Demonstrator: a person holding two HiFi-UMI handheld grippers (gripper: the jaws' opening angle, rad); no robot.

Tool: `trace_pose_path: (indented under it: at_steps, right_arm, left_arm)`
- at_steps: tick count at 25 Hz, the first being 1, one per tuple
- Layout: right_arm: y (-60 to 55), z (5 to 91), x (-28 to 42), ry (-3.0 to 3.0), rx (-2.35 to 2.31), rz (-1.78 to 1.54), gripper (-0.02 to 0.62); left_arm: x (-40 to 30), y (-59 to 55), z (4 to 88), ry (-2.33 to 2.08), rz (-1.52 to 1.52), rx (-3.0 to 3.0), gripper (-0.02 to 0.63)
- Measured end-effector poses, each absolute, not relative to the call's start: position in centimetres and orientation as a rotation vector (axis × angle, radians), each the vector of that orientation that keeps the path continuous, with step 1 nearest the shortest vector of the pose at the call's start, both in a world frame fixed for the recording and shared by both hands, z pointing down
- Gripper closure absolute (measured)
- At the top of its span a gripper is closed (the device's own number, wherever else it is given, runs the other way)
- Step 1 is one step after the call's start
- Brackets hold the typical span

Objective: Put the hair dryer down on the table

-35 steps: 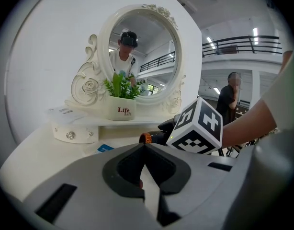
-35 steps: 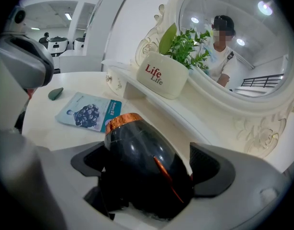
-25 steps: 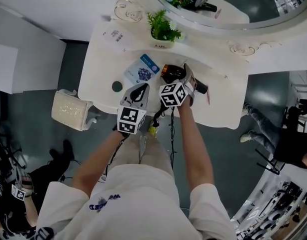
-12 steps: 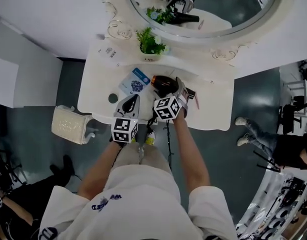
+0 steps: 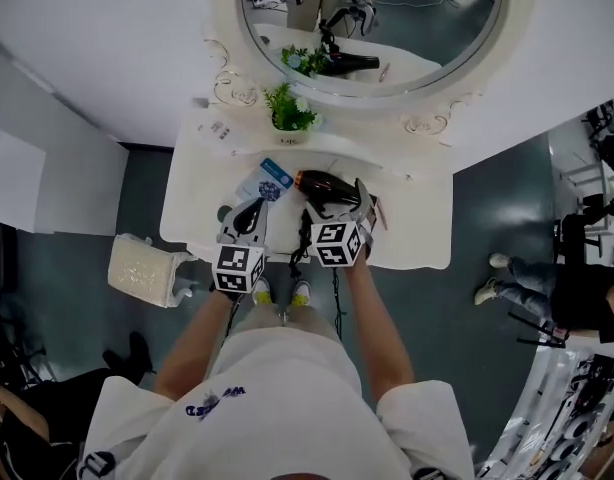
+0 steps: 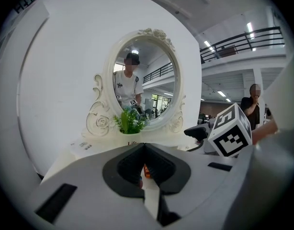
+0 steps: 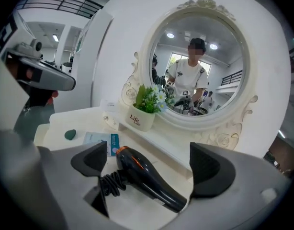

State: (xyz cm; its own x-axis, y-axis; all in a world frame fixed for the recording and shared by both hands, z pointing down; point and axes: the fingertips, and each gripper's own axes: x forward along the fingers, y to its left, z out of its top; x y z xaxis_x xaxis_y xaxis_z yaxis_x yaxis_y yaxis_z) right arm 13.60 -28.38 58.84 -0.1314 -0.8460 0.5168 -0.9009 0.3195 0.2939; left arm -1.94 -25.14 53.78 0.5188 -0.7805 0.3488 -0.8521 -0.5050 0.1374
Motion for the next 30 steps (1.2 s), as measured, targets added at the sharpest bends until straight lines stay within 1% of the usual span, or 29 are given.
trace_pose_path:
  at_steps: [8,20,30]
  right_arm:
    - [-26.3,53.3,14.6,-2.023,1.721,0.157,0.043]
    - [-23.2,43.8,15.9,-2.07,1.873,0.013,0.043]
    - [-22.8,38.0,13.7,-2.215,1.9,-0.067,0.044]
  left_arm:
    - [-0.1,-25.0,51.0,-1.321,0.334,2.574,0.597]
    - [0.1,-24.4,45.9,-1.376,0.294,2.699,0.597]
    - [0.0,-24.0,42.5,-1.417,0.282,2.761,0.597]
